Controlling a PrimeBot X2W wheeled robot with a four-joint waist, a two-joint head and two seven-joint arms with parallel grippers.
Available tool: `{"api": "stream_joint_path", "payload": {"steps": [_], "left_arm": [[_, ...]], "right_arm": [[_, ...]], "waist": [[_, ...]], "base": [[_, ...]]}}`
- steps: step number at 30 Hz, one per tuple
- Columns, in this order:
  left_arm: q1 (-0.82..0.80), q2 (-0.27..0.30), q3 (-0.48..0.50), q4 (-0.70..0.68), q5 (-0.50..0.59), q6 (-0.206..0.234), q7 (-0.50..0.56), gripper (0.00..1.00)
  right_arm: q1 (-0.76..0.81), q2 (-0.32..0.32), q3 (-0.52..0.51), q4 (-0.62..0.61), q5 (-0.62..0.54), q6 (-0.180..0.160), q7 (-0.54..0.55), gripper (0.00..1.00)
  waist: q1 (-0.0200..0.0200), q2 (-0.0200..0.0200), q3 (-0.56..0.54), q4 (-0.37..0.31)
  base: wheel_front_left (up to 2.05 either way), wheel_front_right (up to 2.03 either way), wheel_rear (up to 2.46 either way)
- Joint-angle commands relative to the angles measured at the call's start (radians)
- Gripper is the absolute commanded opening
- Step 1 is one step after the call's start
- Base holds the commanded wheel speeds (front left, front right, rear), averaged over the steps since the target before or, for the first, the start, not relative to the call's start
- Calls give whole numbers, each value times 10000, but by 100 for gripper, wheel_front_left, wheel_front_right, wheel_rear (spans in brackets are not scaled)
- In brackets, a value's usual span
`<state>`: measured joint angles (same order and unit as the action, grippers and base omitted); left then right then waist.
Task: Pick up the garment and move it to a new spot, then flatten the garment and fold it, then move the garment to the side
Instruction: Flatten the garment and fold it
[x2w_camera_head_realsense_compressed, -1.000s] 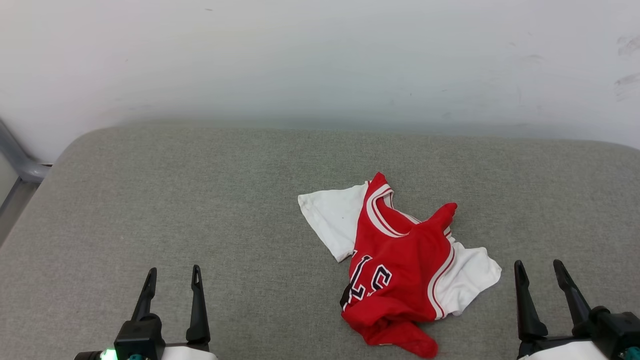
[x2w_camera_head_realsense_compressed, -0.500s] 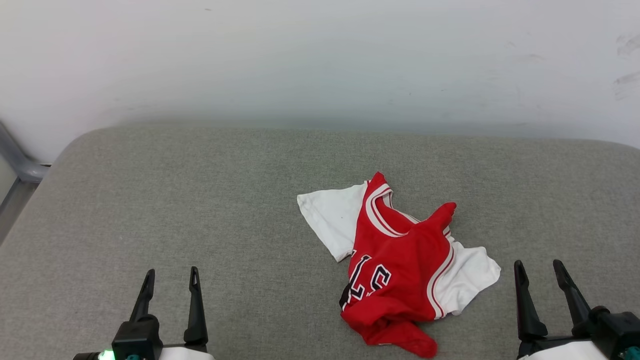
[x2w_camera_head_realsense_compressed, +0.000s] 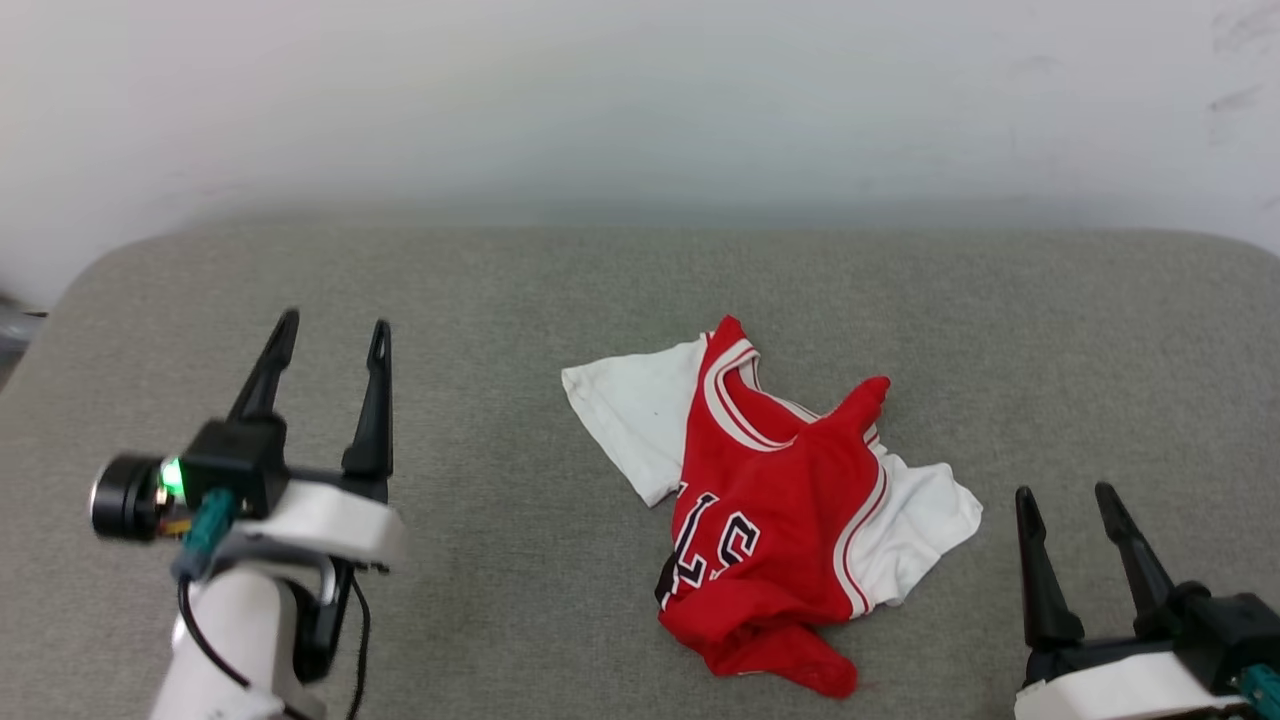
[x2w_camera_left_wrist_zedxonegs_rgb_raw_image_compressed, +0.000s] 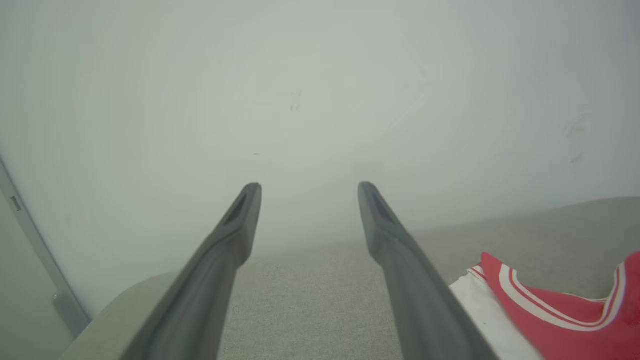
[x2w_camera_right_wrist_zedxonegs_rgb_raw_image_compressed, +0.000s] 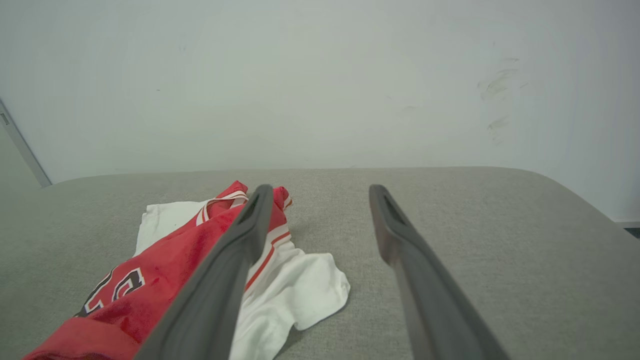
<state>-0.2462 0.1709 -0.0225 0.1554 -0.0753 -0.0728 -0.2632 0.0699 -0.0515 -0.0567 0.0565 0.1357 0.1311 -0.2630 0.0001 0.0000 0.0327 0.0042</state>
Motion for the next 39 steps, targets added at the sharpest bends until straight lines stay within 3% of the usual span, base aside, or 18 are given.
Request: {"api": "stream_joint_path", "payload": {"steps": [1, 6, 10, 24, 31, 39], "left_arm": [[-366, 140, -76, 227, -21, -113, -11, 100], [-2409, 677, -426, 1120, -490, -447, 931, 100], [-3714, 1014, -947, 1578, -1311, -554, 2290, 100], [-7039, 2889, -5726, 2644, -5312, -561, 8975, 100], [-7932, 3489, -7319, 3383, -6358, -562, 10502, 100], [-7922, 3878, -8580, 4137, -7261, -565, 11037, 100]], "right_arm": [[-225, 24, 4, -92, -62, -7, -26, 100], [-638, 24, -23, -248, -110, -7, -27, 100], [-881, 27, -79, -346, -78, -7, -26, 100], [-1686, 24, 30, -535, 49, -7, -26, 100], [-2009, 23, 198, -520, 198, -7, -27, 100], [-2210, 24, 234, -526, 337, -7, -26, 100]], "waist": [[-1, 0, 281, -208], [-1, 0, 938, -619], [-1, 0, 1425, -875], [-1, 0, 2964, -1487], [-1, 0, 3538, -1850], [-1, 0, 3899, -2193]], "base": [[0, 0, 0], [0, 0, 0], [0, 0, 0], [0, 0, 0], [0, 0, 0], [0, 0, 0]]}}
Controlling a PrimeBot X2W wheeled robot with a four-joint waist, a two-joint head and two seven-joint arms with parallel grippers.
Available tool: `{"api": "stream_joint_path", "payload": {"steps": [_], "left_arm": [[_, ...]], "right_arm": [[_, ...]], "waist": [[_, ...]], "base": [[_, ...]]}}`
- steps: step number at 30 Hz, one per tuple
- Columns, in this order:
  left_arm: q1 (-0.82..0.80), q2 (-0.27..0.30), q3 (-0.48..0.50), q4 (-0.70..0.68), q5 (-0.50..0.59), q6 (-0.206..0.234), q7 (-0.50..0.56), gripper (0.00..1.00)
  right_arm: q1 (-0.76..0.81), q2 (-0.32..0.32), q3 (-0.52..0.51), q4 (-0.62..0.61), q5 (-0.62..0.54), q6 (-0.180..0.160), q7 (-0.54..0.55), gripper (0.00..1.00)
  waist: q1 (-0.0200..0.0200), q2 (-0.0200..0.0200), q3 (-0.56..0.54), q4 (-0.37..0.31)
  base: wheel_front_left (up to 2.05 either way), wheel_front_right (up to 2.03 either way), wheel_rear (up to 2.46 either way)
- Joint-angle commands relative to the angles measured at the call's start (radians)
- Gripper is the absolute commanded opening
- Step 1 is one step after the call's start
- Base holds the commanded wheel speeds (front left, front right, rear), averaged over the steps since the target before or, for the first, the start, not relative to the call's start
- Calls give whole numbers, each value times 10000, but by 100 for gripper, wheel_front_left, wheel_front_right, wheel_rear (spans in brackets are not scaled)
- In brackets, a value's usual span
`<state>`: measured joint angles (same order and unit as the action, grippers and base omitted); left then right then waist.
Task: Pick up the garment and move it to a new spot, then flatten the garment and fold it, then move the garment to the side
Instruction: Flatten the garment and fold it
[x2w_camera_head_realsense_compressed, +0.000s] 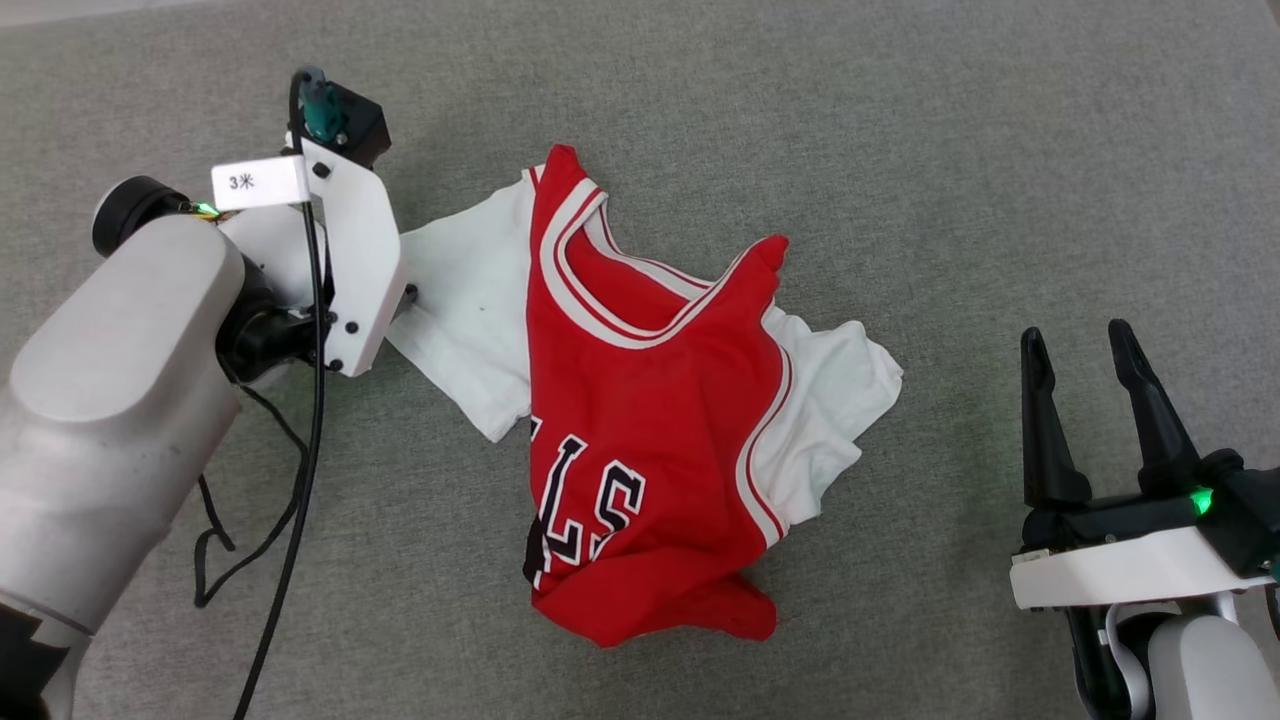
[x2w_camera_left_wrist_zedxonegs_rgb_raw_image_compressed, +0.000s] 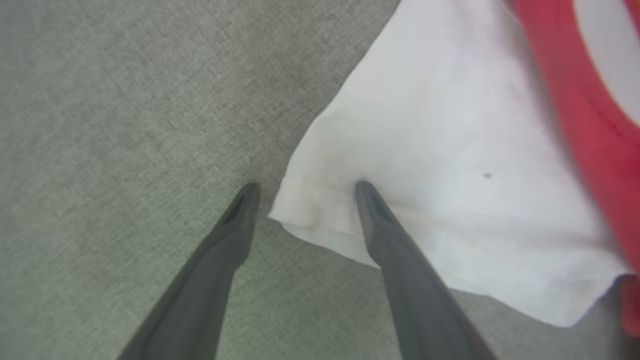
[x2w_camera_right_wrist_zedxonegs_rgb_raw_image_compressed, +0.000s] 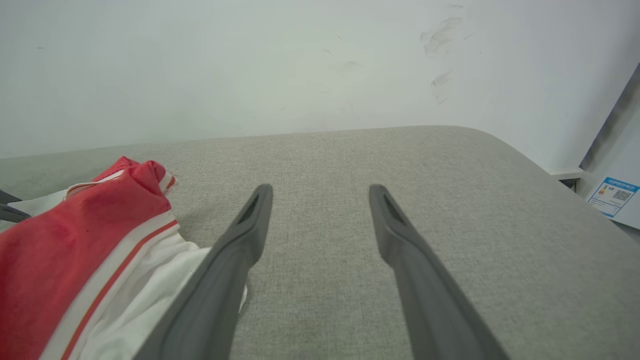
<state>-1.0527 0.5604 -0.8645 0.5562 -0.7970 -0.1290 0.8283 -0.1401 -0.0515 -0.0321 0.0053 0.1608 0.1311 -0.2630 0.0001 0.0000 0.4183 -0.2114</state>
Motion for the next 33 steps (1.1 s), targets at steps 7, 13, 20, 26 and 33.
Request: {"api": "stream_joint_path", "payload": {"steps": [7, 13, 20, 26, 33], "left_arm": [[102, 50, -975, 298, -423, -3, -353, 0], [-355, -56, -914, 91, -741, -2, -1606, 0], [54, 377, -754, -300, -1041, -2, -3457, 0], [1389, 1302, -521, -284, -1583, 186, -4004, 0], [2819, 1948, -270, 309, -2372, 525, -4180, 0]], "right_arm": [[-126, 24, -111, 16, 27, -7, -26, 100], [40, 24, -183, 54, -92, -7, -26, 100], [407, 26, -328, 118, -248, -7, -26, 100], [697, 24, -425, 126, -400, -7, -27, 100], [743, 23, -338, 155, -410, -7, -26, 100]], "waist": [[-1, 0, 11, 69], [-1, 0, -357, 465], [-1, 0, -1117, 1165], [-1, 0, -1593, 1892], [-1, 0, -1686, 1947]], "base": [[0, 0, 0], [0, 0, 0], [0, 0, 0], [0, 0, 0], [0, 0, 0]]}}
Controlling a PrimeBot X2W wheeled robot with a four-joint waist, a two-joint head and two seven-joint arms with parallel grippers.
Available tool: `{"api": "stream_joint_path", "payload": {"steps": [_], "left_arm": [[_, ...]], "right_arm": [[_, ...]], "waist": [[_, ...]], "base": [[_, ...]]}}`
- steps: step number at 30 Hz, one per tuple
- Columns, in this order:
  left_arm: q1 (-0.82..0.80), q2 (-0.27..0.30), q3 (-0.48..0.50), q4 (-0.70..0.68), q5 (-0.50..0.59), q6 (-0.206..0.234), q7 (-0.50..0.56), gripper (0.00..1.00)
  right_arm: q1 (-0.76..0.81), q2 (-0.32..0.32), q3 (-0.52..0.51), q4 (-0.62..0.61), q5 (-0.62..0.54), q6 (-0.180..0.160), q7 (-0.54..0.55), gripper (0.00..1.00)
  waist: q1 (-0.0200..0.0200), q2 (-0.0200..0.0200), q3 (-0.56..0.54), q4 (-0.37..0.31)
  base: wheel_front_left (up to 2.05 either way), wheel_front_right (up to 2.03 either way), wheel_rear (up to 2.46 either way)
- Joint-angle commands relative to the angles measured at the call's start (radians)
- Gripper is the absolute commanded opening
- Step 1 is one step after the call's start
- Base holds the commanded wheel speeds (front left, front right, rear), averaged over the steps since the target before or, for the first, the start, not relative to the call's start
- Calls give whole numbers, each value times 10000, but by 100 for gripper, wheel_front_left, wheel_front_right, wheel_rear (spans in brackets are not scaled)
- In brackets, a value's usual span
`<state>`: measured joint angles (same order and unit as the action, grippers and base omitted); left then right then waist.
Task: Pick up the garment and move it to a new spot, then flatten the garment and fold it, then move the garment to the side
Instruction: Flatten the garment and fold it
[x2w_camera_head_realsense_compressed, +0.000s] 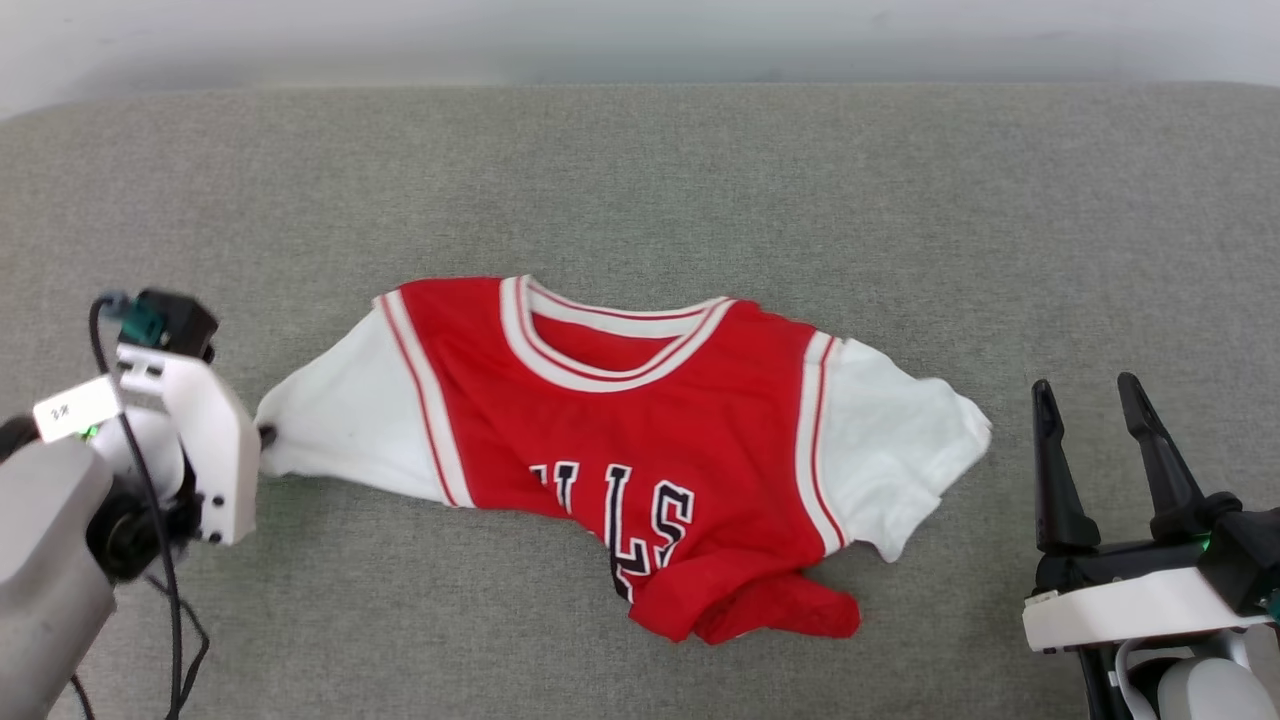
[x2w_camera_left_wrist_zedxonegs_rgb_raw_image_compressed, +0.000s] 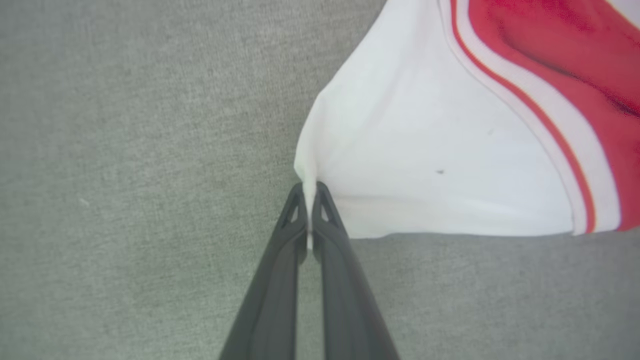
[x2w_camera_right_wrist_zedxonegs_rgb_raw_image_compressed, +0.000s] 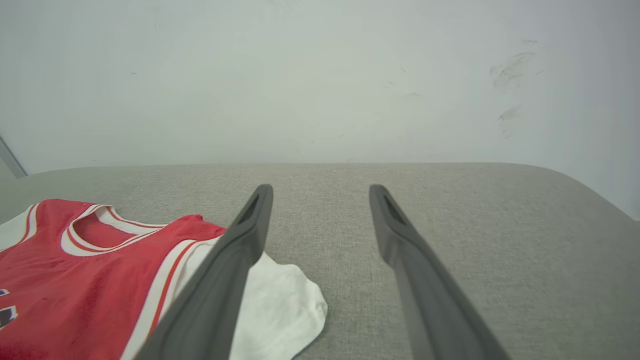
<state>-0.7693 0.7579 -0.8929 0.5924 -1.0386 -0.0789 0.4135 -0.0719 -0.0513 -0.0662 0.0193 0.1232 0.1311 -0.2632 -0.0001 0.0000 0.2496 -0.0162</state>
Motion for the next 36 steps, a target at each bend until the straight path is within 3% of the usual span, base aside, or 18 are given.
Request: {"api": "stream_joint_path", "payload": {"steps": [1, 8, 9, 10, 18, 23, 27, 36], "left_arm": [[158, 37, 38, 69, -57, 29, -21, 0], [1002, 31, 74, 872, -426, 138, -215, 0], [1008, -44, 88, 913, -371, 158, -418, 72], [990, -136, 141, 965, -360, 186, -662, 100], [981, -454, 329, 973, 252, 438, -2820, 100], [1048, -342, 340, 551, 347, 431, -3131, 100], [646, -64, 212, 150, 336, 332, -2443, 100], [-349, 362, -76, -363, -339, -34, 612, 100]], "right_arm": [[82, 21, -10, 19, -36, -7, -24, 100], [195, 22, -76, 72, -113, -7, -24, 100], [221, 21, -97, 84, -114, -7, -24, 100], [244, 21, -124, 90, -125, -7, -25, 100], [359, 21, -391, -18, -351, -7, -25, 100], [353, 21, -598, -267, -588, -7, -25, 100], [311, 23, -710, -379, -684, -7, -24, 100], [347, 23, -420, -428, -552, -7, -24, 100]], "waist": [[1, 0, -2, -34], [1, 0, -56, -220], [1, 0, -89, -227], [1, 0, -140, -229], [1, 0, -840, -149], [1, 0, -1182, 39], [1, 0, -1262, 195], [1, 0, -852, 207]], "base": [[0, 0, 0], [0, 0, 0], [0, 0, 0], [0, 0, 0], [0, 0, 0], [0, 0, 0], [0, 0, 0], [0, 0, 0]]}}
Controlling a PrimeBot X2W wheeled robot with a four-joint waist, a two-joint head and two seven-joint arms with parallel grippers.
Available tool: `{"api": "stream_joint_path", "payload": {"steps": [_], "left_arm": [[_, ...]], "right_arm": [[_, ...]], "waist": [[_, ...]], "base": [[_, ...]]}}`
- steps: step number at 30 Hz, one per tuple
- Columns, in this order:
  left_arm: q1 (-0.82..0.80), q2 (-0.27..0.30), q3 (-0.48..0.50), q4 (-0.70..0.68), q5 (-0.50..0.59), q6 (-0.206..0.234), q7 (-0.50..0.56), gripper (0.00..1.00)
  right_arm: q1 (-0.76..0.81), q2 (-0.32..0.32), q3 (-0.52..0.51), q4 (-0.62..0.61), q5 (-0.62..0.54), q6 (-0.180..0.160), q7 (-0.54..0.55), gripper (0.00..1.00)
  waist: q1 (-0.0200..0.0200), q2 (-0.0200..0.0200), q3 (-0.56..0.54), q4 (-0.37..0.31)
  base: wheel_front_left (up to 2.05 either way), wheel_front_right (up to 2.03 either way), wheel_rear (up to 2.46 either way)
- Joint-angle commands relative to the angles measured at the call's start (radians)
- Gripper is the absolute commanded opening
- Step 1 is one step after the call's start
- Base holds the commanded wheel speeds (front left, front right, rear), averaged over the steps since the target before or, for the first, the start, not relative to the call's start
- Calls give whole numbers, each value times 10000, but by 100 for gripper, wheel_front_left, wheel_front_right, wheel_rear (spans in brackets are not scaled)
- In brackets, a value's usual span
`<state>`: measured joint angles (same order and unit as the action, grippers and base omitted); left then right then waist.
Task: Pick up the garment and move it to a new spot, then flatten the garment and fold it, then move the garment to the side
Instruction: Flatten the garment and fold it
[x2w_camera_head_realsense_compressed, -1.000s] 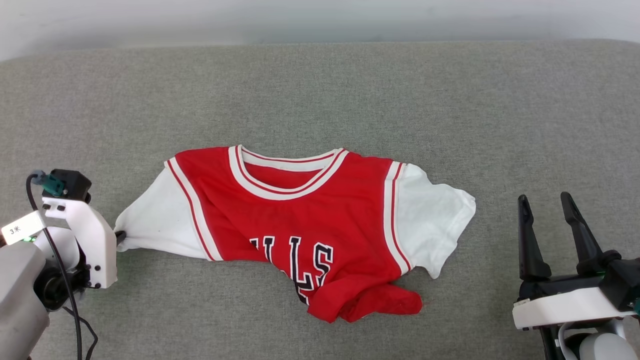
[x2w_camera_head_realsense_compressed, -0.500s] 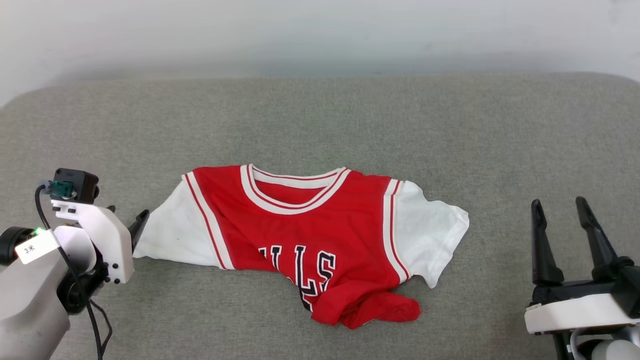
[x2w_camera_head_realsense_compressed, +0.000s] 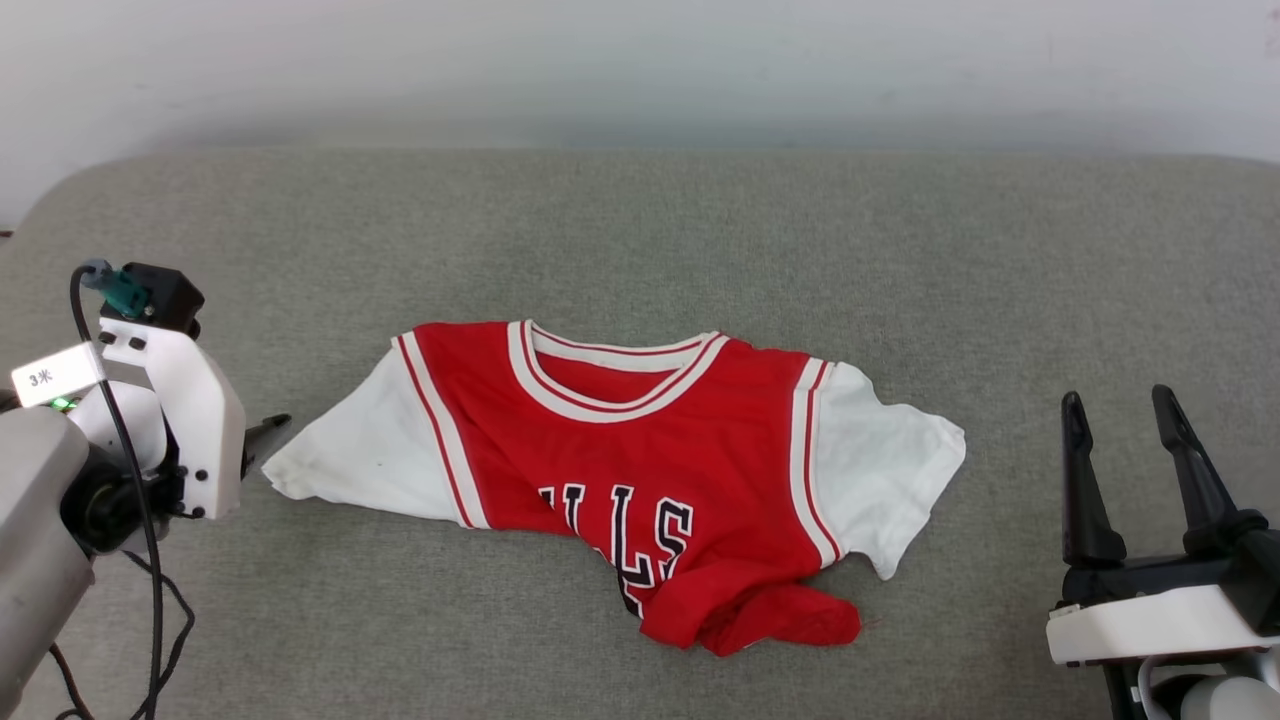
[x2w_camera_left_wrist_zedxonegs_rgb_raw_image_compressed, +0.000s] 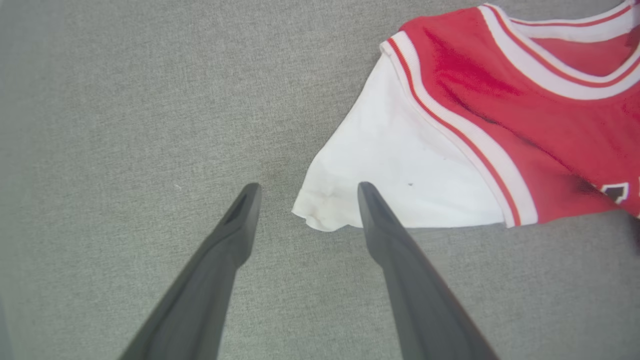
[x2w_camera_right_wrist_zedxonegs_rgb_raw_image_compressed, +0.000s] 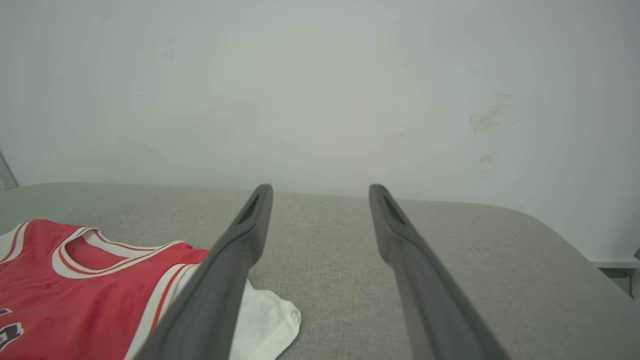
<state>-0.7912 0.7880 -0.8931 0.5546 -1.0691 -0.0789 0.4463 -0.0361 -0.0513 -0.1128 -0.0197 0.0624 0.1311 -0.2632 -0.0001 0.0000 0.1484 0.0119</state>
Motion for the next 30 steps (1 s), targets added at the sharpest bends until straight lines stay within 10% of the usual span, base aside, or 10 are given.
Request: {"api": "stream_joint_path", "payload": {"steps": [1, 20, 22, 30], "left_arm": [[-199, 44, -119, 25, -95, -50, 541, 100], [118, -592, -925, 1456, -122, -122, 1918, 100], [106, -711, -975, 1524, -90, -190, 1794, 0], [-691, -629, -559, 1416, 448, -317, -164, 0]], "right_arm": [[-74, 23, 78, -44, 55, -7, -24, 100], [-688, 23, 113, -83, 139, -7, -24, 100], [-708, 23, 104, -53, 94, -7, -24, 100], [-808, 23, -9, -246, -263, -7, -24, 100]], "waist": [[1, 0, 252, -116], [1, 0, 1436, -653], [1, 0, 1393, -616], [1, 0, 836, -380]], "base": [[0, 0, 0], [0, 0, 0], [0, 0, 0], [0, 0, 0]]}}
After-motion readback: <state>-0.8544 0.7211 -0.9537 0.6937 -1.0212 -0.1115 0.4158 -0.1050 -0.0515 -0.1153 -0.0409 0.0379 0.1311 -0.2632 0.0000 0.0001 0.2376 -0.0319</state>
